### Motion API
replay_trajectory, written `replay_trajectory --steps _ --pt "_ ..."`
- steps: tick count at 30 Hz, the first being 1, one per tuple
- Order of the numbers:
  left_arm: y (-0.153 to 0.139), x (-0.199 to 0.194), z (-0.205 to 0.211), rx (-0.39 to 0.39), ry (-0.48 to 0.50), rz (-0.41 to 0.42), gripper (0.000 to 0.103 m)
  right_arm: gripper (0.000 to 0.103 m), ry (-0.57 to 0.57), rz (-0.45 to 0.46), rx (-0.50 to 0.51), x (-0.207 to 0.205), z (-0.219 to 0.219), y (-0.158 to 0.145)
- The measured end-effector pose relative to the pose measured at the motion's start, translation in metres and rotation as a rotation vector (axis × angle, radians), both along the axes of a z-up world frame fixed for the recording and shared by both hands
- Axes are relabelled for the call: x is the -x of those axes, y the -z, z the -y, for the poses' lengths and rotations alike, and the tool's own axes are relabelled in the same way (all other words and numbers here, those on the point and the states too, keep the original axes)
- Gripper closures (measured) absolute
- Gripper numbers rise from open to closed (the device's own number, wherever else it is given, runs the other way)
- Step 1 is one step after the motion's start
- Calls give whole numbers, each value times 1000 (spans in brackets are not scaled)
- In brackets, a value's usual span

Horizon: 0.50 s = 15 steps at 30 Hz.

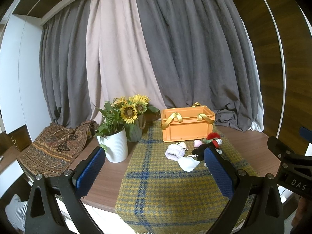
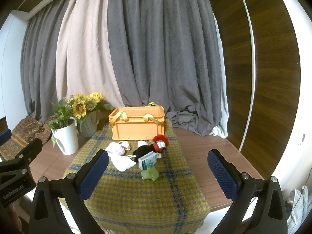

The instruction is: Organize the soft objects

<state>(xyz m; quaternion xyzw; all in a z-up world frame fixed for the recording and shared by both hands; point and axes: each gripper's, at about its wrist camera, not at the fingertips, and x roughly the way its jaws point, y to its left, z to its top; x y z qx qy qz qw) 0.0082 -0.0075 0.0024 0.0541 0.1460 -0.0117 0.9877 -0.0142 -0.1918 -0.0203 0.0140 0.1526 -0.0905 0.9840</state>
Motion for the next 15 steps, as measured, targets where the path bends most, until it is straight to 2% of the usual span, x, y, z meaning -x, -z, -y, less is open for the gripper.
replay_trajectory --steps 15 --pt "2 0 0 0 2 -1 0 0 -1 -2 0 -3 1 3"
